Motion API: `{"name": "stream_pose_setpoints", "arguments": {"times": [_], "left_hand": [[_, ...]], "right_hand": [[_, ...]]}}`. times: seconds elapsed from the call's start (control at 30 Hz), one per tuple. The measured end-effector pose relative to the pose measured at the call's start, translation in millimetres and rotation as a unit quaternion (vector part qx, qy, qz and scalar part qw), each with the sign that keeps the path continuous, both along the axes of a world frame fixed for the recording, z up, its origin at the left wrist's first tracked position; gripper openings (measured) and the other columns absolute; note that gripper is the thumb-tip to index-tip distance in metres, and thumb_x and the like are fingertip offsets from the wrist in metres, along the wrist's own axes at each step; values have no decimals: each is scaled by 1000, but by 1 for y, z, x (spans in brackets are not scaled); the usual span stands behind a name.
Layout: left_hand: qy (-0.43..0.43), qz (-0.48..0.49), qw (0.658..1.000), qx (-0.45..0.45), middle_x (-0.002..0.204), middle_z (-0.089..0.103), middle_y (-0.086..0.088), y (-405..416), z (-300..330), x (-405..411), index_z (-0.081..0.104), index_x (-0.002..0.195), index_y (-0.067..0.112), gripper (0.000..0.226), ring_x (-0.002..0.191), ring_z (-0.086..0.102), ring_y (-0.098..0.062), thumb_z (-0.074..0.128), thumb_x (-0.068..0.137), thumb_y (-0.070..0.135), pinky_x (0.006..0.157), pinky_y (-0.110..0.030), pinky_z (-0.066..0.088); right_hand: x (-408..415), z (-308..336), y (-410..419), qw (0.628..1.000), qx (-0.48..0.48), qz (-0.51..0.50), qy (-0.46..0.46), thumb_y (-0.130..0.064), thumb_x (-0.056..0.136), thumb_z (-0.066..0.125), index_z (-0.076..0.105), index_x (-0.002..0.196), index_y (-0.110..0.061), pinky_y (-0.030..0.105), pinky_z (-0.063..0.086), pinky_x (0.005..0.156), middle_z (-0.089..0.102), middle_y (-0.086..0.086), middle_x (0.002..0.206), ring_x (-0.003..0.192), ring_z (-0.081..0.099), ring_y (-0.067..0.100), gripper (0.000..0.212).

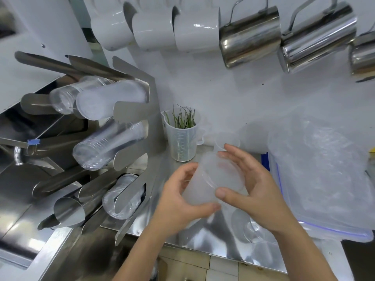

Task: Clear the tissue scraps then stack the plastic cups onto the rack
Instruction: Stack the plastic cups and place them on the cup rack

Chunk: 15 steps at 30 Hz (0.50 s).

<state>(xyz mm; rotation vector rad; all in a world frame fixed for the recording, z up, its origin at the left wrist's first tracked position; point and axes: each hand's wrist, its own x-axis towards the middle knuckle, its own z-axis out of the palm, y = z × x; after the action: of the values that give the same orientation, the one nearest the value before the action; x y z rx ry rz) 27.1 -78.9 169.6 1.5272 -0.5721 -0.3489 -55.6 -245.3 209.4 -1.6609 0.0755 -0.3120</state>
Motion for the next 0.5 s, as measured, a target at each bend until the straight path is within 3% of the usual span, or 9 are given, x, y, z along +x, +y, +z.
{"name": "stream_pose_setpoints", "arguments": {"times": [0.2,0.5], "left_hand": [[-51,78,995,-24,121,71,4,6,2,-6,60,122,27,72,114,67,-22,90,58,14,93,-31,51],[-24,86,996,-18,128,67,-7,48,15,0,55,132,15,81,120,63,-30,92,61,6,99,-54,49]], "right_hand": [[4,4,24,998,-35,-35,-35,-35,57,85,46,139,-32,20,46,99,60,-11,133,124,57,13,91],[26,26,61,996,-13,-6,-89,-26,55,86,45,140,-25,22,48,96,61,-2,129,122,58,17,94]]}}
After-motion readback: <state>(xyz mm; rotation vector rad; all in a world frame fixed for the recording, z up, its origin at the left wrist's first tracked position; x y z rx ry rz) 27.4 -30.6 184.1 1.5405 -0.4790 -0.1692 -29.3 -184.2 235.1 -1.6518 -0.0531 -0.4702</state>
